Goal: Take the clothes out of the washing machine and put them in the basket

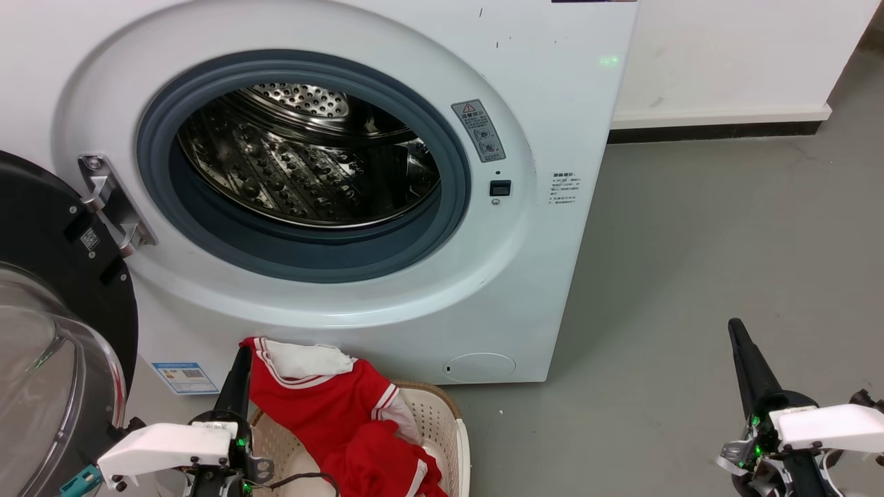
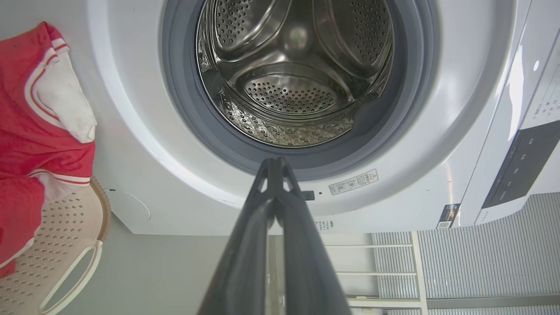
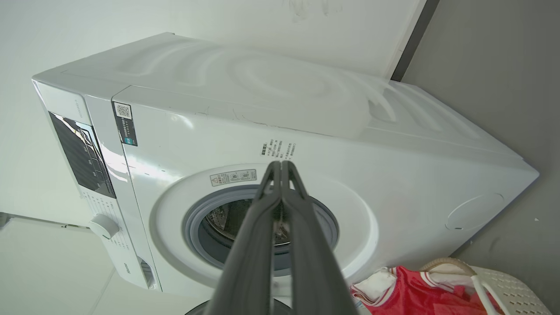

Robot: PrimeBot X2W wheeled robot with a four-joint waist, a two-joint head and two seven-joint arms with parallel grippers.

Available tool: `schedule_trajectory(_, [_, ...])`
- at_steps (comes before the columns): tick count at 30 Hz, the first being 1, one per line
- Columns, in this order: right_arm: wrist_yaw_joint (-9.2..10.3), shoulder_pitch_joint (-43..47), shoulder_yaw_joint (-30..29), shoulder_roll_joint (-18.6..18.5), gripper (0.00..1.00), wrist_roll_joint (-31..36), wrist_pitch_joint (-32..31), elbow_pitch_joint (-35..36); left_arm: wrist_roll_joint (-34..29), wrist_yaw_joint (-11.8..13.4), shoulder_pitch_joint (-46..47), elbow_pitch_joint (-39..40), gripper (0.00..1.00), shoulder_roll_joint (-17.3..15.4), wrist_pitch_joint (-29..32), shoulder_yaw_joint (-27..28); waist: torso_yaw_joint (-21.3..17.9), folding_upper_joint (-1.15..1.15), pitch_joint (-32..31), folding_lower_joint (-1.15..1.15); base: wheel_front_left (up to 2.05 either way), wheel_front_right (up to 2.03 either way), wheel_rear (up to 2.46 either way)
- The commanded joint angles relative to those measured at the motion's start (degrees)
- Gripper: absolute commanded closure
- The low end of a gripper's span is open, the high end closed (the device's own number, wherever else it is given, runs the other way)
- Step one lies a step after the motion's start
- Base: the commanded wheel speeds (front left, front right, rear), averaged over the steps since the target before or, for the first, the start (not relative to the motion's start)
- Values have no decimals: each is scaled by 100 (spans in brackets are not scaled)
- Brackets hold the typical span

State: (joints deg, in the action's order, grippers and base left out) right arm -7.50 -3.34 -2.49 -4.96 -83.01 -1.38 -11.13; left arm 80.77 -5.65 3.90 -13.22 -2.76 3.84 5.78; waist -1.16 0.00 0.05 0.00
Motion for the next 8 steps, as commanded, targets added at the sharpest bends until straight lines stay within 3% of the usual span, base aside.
schedule_trajectory(1, [1,-117,-20,-7,100,-110,-30,-19,112,-48,107,4,100,-16,24,17,5,0,0,0,0,0,0])
schedule_trajectory(8, [1,-187,-59,3,100,-428,-125,-99,434,-96,151,-27,100,-17,104,40,35,0,4,0,0,0,0])
